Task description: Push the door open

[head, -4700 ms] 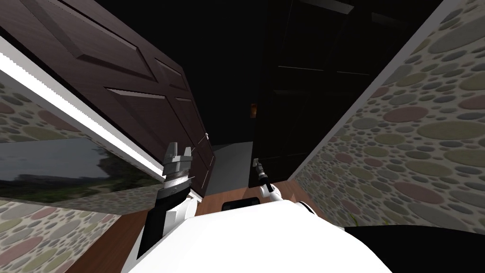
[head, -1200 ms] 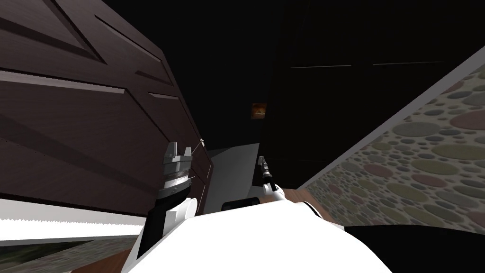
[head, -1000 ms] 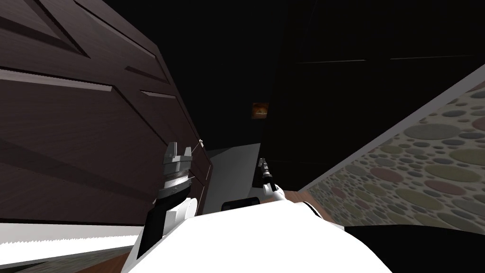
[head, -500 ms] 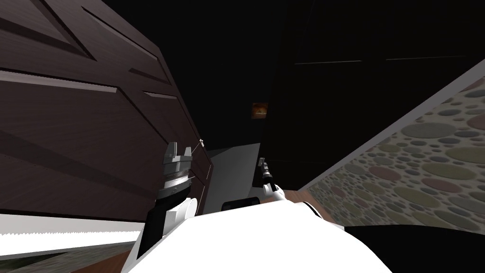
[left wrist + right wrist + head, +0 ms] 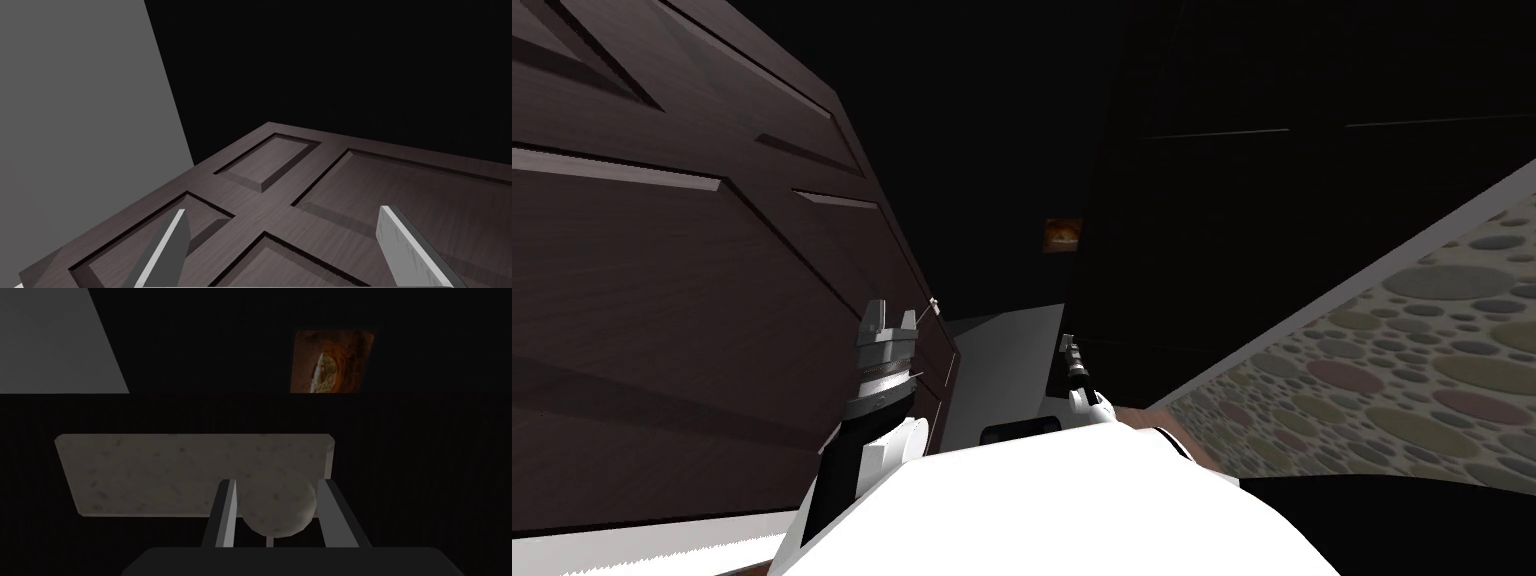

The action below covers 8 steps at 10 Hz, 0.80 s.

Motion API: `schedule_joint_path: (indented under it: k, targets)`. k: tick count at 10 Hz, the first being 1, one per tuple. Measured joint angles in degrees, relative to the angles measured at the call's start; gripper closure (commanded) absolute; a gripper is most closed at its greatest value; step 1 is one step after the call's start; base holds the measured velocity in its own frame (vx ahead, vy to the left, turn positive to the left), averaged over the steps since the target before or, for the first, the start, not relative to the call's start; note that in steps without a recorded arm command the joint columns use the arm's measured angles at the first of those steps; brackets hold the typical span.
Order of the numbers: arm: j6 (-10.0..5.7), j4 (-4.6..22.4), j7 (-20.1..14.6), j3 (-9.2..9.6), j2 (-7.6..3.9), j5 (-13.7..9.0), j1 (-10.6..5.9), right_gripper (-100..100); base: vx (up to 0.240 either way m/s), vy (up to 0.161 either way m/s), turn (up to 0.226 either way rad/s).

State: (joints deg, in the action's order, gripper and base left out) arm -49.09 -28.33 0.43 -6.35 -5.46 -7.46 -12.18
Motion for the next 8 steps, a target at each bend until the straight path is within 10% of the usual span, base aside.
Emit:
schedule_joint_path:
  k: [1,4,7,8]
  targets:
    - [-1.23,2.9,0.1,-0.51,-0.28,-0.3,-1.69,100,0.128,0.015,-0.003]
    - [1.4,-3.1,0.6,-0.99,-0.17,-0.6,1.2,100,0.105,0.022,-0.029]
    - [-1.37,3.0,0.8,-2.53,-0.65,-1.6,-1.34,100,0.162,0.03,-0.049]
    - [-0.55,0.8,1.2,-2.84,-0.56,-1.7,-0.31,100,0.161,0.04,-0.05]
